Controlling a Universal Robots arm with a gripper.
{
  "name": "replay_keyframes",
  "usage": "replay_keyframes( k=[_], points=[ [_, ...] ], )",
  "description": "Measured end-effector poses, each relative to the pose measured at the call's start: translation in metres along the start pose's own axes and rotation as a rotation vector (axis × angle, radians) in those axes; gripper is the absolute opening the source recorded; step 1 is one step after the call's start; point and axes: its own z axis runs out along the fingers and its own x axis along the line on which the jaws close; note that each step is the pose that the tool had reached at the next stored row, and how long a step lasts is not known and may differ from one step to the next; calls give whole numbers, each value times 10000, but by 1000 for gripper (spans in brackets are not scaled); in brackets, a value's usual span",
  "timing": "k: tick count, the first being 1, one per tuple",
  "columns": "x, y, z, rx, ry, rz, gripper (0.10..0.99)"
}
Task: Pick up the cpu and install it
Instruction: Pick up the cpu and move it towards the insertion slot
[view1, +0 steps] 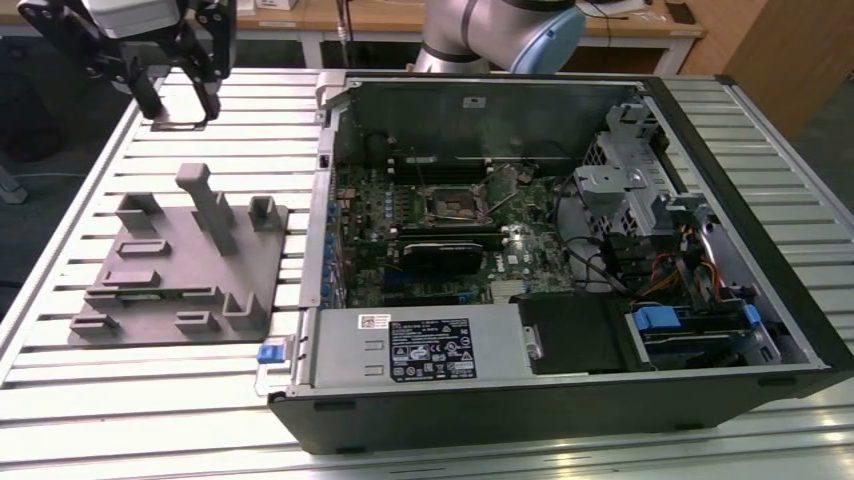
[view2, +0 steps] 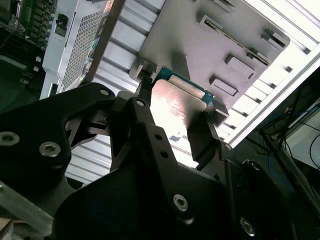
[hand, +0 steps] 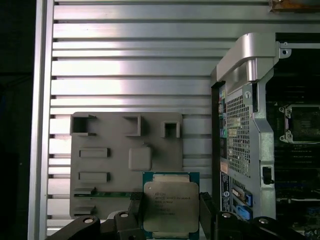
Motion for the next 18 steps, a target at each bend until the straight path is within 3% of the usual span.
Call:
replay_keyframes(
  k=[18],
  points=[
    [-245,4,1,-1,-1,0,537]
  ],
)
